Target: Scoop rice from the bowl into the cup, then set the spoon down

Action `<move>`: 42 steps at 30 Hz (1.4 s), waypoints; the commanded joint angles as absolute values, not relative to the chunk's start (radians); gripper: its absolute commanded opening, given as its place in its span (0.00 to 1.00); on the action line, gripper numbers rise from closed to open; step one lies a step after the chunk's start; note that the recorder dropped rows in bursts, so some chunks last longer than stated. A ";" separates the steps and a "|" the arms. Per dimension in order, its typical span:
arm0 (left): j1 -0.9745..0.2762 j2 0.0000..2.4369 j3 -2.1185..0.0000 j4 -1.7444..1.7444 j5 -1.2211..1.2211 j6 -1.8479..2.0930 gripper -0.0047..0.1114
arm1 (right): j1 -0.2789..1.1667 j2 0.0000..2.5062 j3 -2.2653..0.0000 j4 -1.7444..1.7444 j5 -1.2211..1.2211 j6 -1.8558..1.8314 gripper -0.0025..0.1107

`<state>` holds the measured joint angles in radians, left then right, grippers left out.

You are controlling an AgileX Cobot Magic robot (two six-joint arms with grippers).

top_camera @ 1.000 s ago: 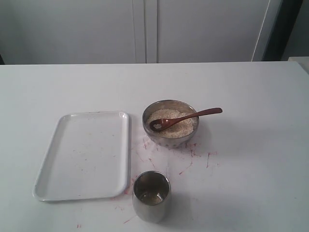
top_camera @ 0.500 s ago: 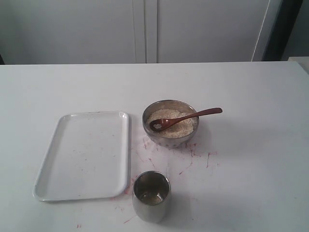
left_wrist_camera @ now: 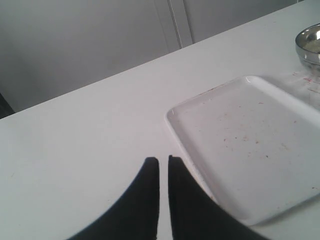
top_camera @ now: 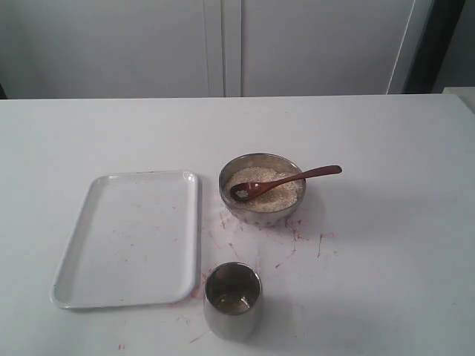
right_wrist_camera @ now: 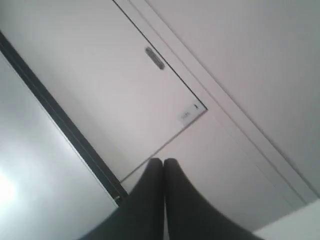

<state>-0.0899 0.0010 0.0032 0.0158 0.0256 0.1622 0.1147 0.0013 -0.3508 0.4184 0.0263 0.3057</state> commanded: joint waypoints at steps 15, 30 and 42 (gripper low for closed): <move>-0.093 0.000 0.000 0.009 0.020 0.161 0.16 | 0.132 0.000 -0.741 0.407 0.132 -0.043 0.02; -0.093 0.000 0.000 0.009 0.020 0.161 0.16 | 0.301 0.379 -1.108 0.399 0.453 -0.533 0.02; -0.093 0.000 0.000 0.009 0.020 0.161 0.16 | 0.400 0.797 -1.404 -0.074 0.814 -0.258 0.02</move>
